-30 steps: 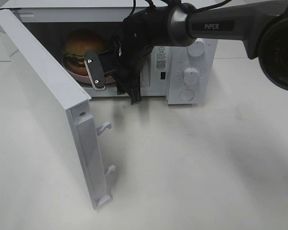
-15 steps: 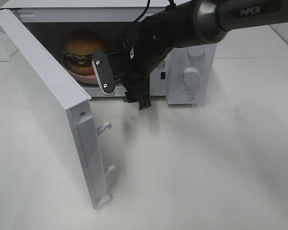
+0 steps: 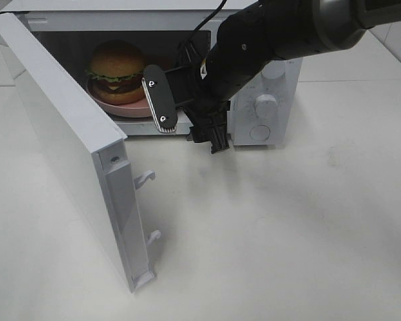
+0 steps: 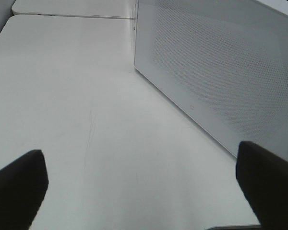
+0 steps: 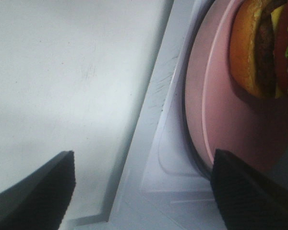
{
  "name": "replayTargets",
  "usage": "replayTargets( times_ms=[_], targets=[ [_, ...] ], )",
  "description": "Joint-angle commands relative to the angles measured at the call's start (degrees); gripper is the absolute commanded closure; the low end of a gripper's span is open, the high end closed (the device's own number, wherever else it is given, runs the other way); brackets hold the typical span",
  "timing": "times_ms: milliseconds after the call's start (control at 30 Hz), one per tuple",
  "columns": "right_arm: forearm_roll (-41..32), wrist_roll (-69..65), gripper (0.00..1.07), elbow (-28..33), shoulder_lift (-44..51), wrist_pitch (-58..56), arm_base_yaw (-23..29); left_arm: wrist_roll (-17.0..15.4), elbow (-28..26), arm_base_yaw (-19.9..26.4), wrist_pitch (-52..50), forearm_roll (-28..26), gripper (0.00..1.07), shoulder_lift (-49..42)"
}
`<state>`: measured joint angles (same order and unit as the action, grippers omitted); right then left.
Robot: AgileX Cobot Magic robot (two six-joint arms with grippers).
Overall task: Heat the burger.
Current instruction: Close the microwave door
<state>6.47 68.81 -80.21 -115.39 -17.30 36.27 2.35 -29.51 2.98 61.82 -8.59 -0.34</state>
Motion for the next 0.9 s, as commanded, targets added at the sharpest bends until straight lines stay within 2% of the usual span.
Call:
replayTargets(
  times_ms=[33,467,900],
  targets=[
    [1.3,-1.4,0.31,1.4,1.9,0.6,-0.2,-0.1,0.1,-0.1,-0.5,0.0,0.07,-0.9],
    [2.0,-2.9,0.31,12.0,11.8,1.4,-0.2,-0.1,0.1,-0.1,-0.5,0.0,0.07,-0.9],
    [1.5,-9.2,0.31,25.2,23.8,1.4,-0.2,-0.1,0.1,-0.1,-0.5,0.0,0.07,-0.9]
  ],
)
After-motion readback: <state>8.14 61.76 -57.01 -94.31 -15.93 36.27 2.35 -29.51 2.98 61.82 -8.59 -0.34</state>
